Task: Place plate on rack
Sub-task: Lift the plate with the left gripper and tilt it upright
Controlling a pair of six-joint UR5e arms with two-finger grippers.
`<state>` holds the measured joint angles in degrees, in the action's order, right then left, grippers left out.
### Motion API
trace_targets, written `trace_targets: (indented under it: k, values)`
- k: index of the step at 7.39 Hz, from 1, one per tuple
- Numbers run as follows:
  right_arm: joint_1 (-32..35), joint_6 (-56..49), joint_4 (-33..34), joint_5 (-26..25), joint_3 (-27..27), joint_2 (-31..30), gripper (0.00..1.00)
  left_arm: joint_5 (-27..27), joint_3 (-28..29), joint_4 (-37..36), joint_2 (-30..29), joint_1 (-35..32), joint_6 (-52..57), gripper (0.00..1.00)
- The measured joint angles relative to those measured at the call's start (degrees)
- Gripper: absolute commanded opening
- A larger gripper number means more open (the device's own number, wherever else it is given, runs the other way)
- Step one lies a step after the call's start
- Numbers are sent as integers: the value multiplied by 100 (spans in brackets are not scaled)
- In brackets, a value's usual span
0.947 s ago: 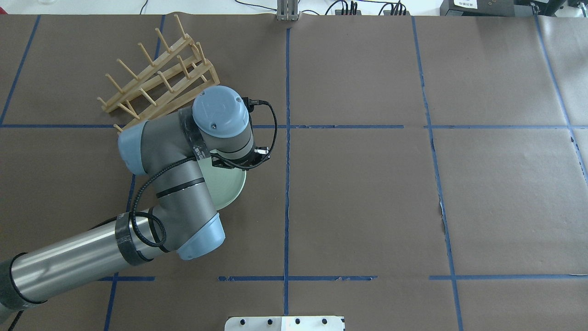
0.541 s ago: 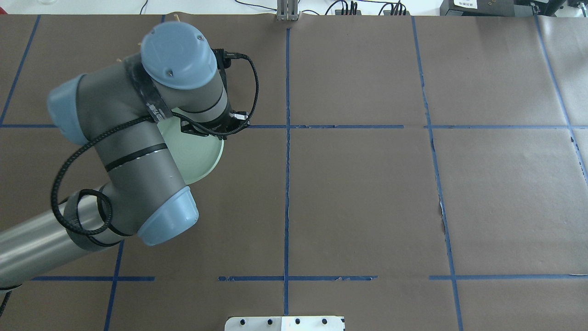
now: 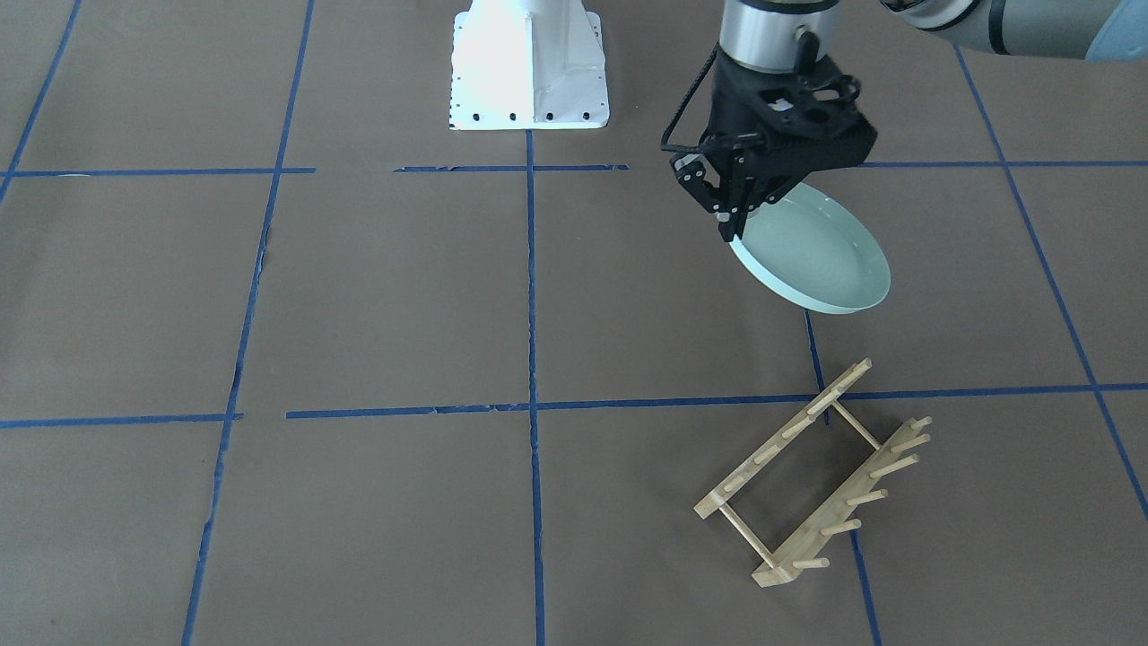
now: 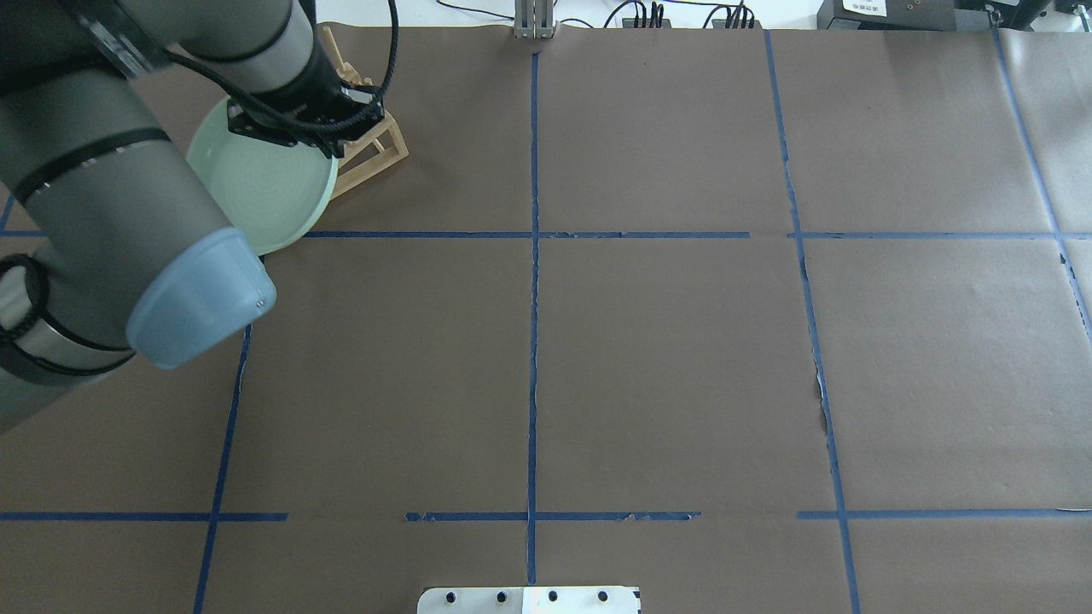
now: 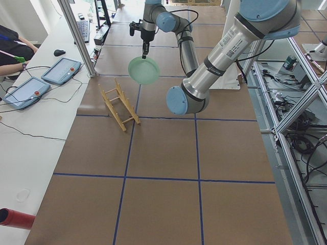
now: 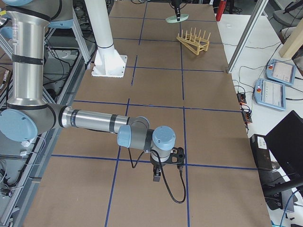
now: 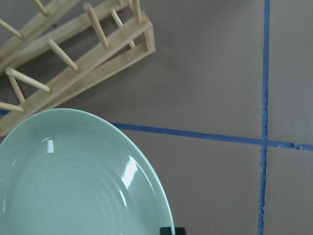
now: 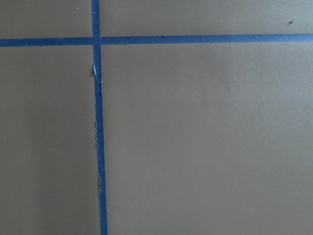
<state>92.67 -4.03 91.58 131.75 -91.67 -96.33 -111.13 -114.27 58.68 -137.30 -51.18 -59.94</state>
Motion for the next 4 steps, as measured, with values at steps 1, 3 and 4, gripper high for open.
trace_targets:
  k: [1,3,4]
  values:
    - [0,-1,0,0,0,0,100,-119,-181,-406,-134,-220,167,0]
    - [2,-1,0,0,0,0,100,-530,-444,-695,-215,-873,558,0]
    - [1,-1,0,0,0,0,100,-921,-482,-559,-195,-1321,804,0]
